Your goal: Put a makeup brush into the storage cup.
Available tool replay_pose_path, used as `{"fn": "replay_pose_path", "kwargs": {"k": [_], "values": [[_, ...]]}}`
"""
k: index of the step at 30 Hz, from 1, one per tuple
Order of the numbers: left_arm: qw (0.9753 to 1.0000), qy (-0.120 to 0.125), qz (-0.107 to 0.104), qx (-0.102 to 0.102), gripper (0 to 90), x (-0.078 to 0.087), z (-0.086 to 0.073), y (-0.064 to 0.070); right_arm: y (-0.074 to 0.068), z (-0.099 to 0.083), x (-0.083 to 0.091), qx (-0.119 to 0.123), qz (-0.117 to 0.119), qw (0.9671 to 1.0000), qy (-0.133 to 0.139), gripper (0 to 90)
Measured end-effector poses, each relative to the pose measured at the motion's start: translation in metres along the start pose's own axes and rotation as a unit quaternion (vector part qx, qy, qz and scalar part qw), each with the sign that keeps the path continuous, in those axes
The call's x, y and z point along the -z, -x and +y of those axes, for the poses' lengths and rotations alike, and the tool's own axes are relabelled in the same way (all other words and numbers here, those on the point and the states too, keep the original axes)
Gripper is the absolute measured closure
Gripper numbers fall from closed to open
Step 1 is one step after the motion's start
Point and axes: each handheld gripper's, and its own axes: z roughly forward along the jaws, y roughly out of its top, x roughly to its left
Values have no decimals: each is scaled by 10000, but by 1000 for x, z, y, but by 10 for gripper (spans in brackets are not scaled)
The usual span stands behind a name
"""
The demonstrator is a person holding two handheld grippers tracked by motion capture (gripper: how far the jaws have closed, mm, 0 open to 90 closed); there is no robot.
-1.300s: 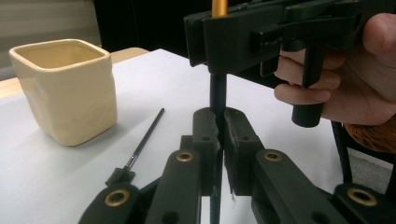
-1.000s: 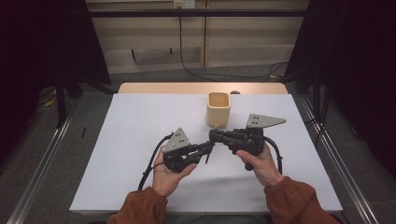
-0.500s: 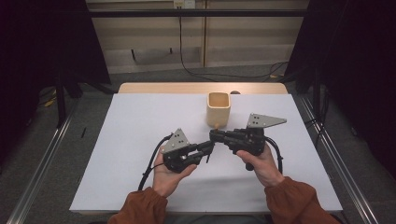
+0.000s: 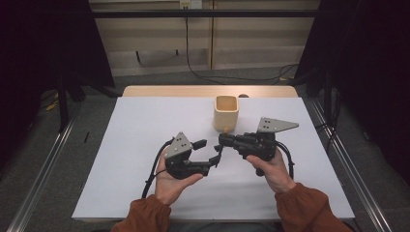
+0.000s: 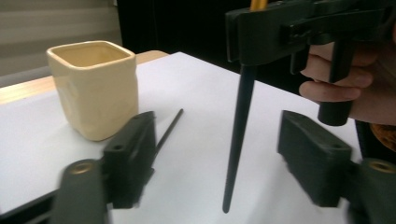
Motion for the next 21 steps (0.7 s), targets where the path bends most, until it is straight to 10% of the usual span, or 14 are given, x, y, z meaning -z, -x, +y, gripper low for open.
{"fn": "replay_pose_path", "kwargs": {"k": [7,12,21], "values": [[9997,-68,146,169,49,2,1,-5,0,1,3,26,-36,10000,1,837],[9996,-98,229,-117,15,8,1,-8,1,1,3,34,-46,10000,0,837],[9987,-50,515,-3,12,19,-1,-15,2,1,5,82,-57,9999,-27,837]]}}
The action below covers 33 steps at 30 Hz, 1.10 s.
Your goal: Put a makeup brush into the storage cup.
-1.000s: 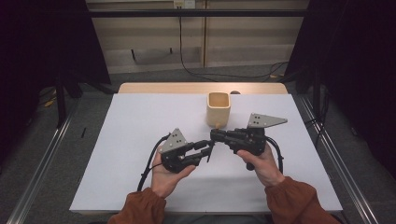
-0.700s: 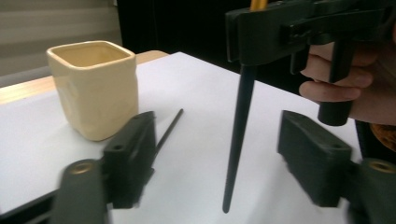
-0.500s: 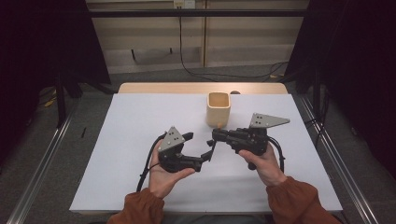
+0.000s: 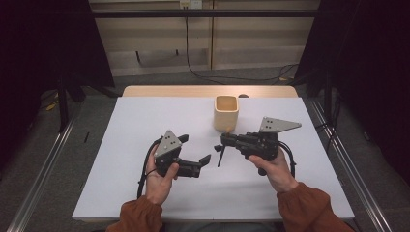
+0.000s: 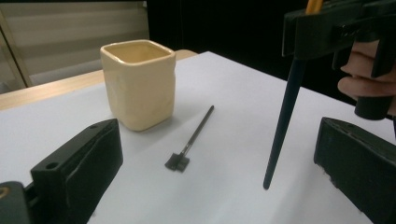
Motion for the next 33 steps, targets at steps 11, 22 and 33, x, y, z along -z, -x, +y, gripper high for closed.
{"fn": "replay_pose_path", "kwargs": {"k": [11,22,33], "values": [[9998,-98,190,40,25,12,-7,-8,3,0,6,36,-97,9999,1,837],[9990,22,424,167,17,34,-15,-16,10,2,16,30,-268,9996,41,837],[9971,-72,728,198,16,55,-28,-22,16,8,20,123,-391,9992,11,836]]}}
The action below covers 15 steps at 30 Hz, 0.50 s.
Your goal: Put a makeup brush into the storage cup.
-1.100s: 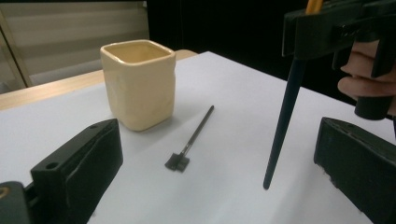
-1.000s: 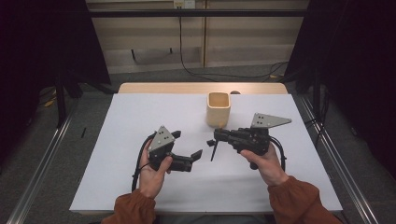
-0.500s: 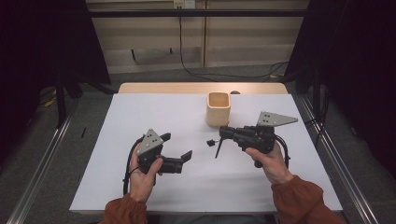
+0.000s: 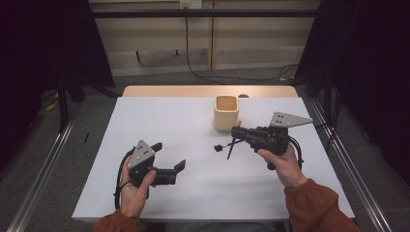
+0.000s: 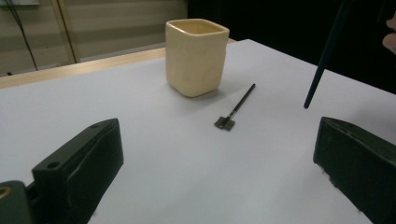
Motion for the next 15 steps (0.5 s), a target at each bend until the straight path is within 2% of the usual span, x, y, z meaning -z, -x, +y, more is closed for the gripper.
{"fn": "replay_pose_path", "kwargs": {"k": [8,12,15], "values": [[9999,-73,122,28,14,13,-12,-11,10,4,4,-25,-108,9999,51,837],[9995,-155,273,34,15,19,-20,-16,14,10,5,14,-170,9998,70,837],[9995,-177,255,80,18,22,-25,-17,16,13,4,76,-242,9997,70,837]]}}
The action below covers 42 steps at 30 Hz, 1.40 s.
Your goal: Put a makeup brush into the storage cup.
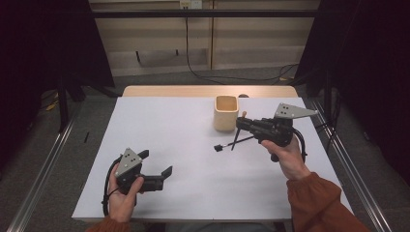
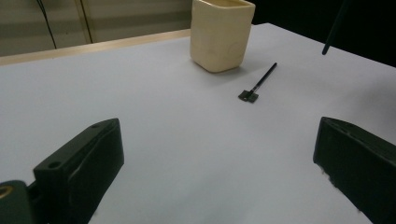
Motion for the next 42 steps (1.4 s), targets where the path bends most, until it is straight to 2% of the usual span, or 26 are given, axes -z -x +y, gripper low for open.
{"fn": "replay_pose_path", "kwargs": {"k": [7,11,15,17,21,23,30,35,42], "values": [[9999,115,59,-6,16,11,-5,-3,6,8,-3,40,-106,9999,50,837],[9998,149,36,109,20,16,-12,-9,8,10,-5,70,-142,9999,0,836],[9998,195,60,-6,27,20,-12,-10,13,12,-8,21,-191,9998,30,837],[9996,254,59,82,26,21,-12,-10,15,14,-9,17,-223,9997,41,837],[9998,211,27,67,23,21,-14,-8,21,20,-10,-16,-269,9996,82,836],[9998,202,12,15,22,20,-13,-7,22,24,-10,11,-303,9995,92,836],[9997,223,14,36,21,19,-13,-6,27,39,-10,120,-383,9991,144,836],[9996,249,14,107,22,20,-12,-8,32,49,-17,209,-459,9987,95,837],[9996,250,-34,94,21,21,-13,-7,41,63,-26,248,-567,9980,112,836]]}}
